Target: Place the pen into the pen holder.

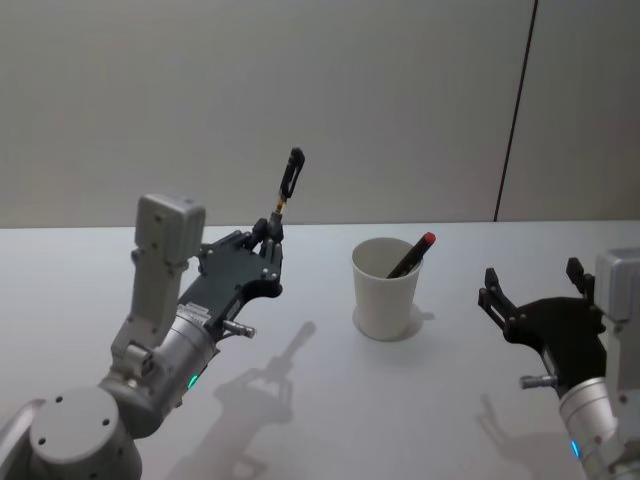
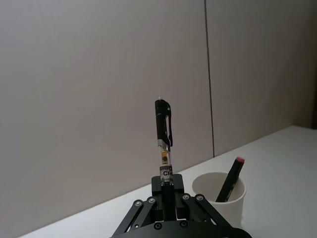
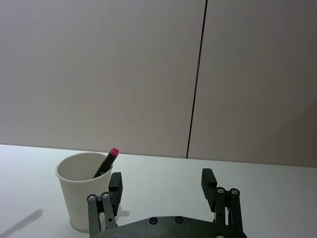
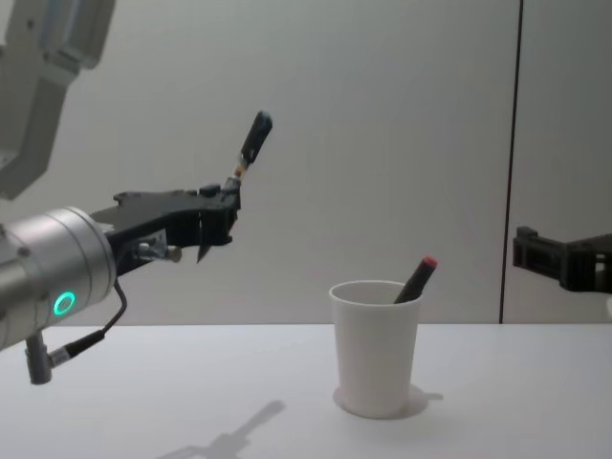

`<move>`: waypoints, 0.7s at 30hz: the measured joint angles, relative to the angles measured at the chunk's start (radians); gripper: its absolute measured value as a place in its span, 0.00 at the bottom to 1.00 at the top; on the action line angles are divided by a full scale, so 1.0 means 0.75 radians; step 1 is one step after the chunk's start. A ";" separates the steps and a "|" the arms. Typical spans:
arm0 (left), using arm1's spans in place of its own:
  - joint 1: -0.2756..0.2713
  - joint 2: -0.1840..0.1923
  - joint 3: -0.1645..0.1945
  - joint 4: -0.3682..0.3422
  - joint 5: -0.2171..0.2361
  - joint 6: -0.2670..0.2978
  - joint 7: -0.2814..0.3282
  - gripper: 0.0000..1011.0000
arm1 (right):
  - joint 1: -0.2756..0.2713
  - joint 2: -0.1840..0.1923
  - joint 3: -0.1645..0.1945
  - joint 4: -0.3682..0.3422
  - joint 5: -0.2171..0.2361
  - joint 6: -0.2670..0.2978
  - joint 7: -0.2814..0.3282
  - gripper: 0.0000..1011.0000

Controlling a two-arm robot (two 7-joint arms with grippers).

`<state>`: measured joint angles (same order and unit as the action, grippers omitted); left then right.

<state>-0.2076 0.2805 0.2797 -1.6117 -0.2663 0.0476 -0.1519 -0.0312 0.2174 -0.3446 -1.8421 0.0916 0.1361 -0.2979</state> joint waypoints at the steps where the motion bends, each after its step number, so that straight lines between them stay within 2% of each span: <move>1: -0.002 0.002 -0.003 0.014 -0.012 -0.041 -0.028 0.14 | 0.000 0.000 0.000 0.000 0.000 0.000 0.000 0.99; 3: -0.008 0.005 -0.008 0.040 -0.031 -0.109 -0.078 0.14 | 0.000 0.000 0.000 0.000 0.000 0.000 0.000 0.99; 9: -0.027 0.008 -0.018 0.102 -0.074 -0.239 -0.190 0.14 | 0.000 0.000 0.000 0.000 0.000 0.000 0.000 0.99; 13: -0.049 0.008 -0.025 0.162 -0.114 -0.340 -0.309 0.14 | 0.000 0.000 0.000 0.000 0.000 0.000 0.000 0.99; 19: -0.084 0.006 -0.031 0.241 -0.164 -0.445 -0.453 0.14 | 0.000 0.000 0.000 0.000 0.000 0.000 0.000 0.99; 21: -0.106 0.004 -0.034 0.285 -0.197 -0.499 -0.543 0.14 | 0.000 0.000 0.000 0.000 0.000 0.000 0.000 0.99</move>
<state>-0.2869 0.2835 0.2540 -1.3976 -0.4137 -0.3270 -0.5595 -0.0312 0.2174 -0.3445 -1.8421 0.0916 0.1361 -0.2979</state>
